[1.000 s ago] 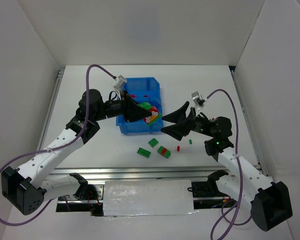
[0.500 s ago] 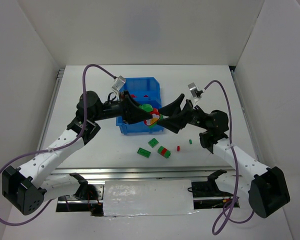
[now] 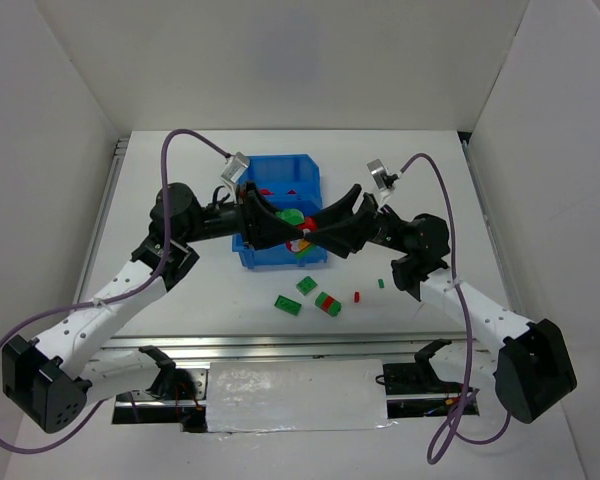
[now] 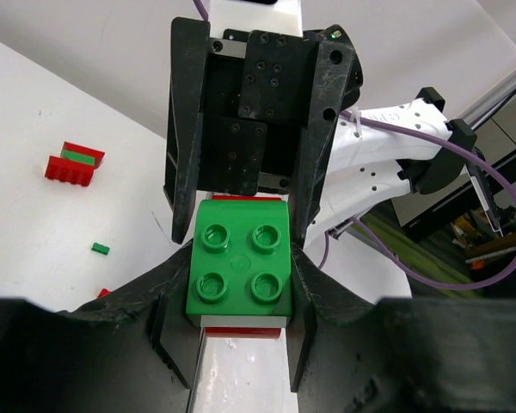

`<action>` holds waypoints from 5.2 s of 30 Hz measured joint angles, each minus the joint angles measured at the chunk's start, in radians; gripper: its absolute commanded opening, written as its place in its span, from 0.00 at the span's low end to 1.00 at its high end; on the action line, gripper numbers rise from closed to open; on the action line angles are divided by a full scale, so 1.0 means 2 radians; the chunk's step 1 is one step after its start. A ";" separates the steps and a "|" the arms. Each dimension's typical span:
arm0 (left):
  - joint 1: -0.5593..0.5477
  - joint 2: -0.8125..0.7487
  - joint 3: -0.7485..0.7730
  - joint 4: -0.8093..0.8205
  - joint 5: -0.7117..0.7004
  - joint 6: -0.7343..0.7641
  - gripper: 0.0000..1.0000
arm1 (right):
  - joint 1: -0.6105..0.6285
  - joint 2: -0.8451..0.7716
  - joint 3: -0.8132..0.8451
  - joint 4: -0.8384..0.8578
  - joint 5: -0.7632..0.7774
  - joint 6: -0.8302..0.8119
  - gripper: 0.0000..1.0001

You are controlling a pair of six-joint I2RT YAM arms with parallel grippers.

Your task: Sort the legos into containers by color

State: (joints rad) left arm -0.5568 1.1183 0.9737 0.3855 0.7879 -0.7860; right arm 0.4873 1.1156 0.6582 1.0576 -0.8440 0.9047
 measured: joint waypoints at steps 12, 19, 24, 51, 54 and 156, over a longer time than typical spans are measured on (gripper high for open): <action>0.000 -0.011 0.000 -0.002 -0.005 0.011 0.00 | 0.004 0.010 0.000 0.030 -0.003 0.025 0.00; 0.002 -0.011 0.000 -0.006 -0.008 0.013 0.11 | 0.004 0.020 -0.001 0.046 -0.003 0.034 0.00; 0.002 -0.012 0.000 -0.016 -0.014 0.018 0.16 | 0.004 0.020 -0.002 0.038 -0.002 0.026 0.00; 0.020 0.037 0.001 0.014 -0.014 -0.017 0.41 | -0.039 0.060 -0.024 0.091 -0.018 0.071 0.00; 0.021 0.037 0.001 0.013 -0.014 -0.017 0.41 | -0.039 0.060 -0.024 0.089 -0.018 0.067 0.00; -0.022 -0.016 0.003 -0.138 0.042 0.093 0.00 | -0.003 -0.106 -0.020 -0.216 -0.060 -0.120 0.00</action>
State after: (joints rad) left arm -0.5999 1.0859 0.9802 0.1101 0.8722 -0.6010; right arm 0.4820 0.9031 0.6174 0.6254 -0.9646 0.6655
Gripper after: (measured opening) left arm 0.480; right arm 0.432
